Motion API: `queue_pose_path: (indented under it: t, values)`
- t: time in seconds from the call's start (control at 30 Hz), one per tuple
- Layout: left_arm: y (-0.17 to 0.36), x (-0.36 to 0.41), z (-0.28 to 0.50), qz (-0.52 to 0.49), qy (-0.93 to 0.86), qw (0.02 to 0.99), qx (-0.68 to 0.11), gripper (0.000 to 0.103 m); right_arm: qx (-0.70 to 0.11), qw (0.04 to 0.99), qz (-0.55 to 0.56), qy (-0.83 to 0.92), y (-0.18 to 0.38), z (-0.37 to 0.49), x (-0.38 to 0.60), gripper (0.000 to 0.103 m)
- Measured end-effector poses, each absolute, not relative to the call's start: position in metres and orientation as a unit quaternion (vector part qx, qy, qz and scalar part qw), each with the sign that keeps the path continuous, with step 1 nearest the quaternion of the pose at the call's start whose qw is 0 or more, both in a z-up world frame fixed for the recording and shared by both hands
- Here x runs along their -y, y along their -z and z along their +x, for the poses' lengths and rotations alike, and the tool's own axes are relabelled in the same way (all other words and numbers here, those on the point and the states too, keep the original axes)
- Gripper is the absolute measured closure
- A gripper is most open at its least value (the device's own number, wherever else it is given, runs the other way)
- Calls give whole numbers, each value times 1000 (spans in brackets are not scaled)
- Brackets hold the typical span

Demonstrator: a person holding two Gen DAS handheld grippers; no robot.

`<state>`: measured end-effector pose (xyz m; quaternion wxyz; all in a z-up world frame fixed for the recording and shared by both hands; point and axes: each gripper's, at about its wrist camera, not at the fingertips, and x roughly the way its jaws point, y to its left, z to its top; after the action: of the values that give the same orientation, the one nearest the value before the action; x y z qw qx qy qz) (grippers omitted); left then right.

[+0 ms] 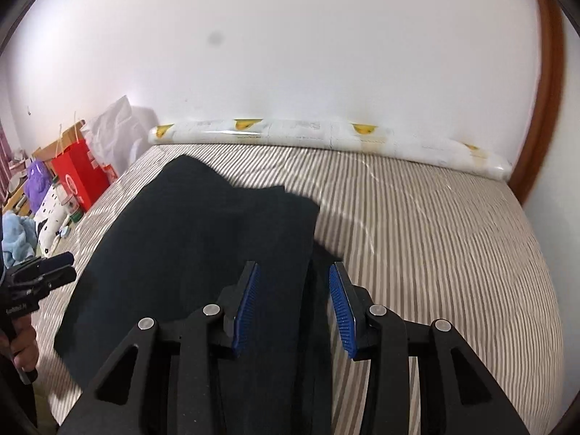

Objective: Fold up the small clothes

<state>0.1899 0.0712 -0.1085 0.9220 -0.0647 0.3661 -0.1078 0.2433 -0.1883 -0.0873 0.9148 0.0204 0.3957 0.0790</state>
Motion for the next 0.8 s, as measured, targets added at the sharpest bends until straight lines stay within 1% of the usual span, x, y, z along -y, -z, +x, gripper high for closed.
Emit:
queue_pose_path:
  t: [0.1, 0.27, 0.33, 0.37, 0.43, 0.47, 0.5, 0.6, 0.7, 0.8]
  values:
    - [107, -62, 216, -54, 101, 920, -375, 54, -429, 900, 17, -77, 99, 293, 189, 63]
    - [112, -47, 248, -41, 104, 915, -388, 54, -477, 872, 62, -91, 135, 337, 191, 64]
    - [116, -42, 254, -32, 104, 912, -395, 54, -465, 877, 74, -99, 141, 341, 190, 92]
    - [119, -40, 256, -29, 104, 911, -399, 54, -450, 884, 71, -103, 138, 339, 188, 94]
    - [123, -39, 255, -29, 108, 909, -402, 53, -362, 924, 57, -107, 116, 318, 192, 94]
    - [124, -40, 255, -31, 109, 909, -402, 53, -352, 927, 66, -108, 114, 314, 197, 94]
    - [125, -39, 255, -32, 112, 908, -403, 53, -362, 923, 75, -103, 116, 316, 200, 94]
    - [126, -39, 252, -33, 109, 906, -407, 53, -428, 897, 76, -78, 146, 336, 201, 95]
    - [125, -40, 242, -33, 108, 905, -409, 53, -431, 897, 67, -71, 144, 334, 198, 89]
    - [125, -40, 230, -37, 107, 904, -412, 53, -426, 900, 73, -47, 125, 322, 204, 89]
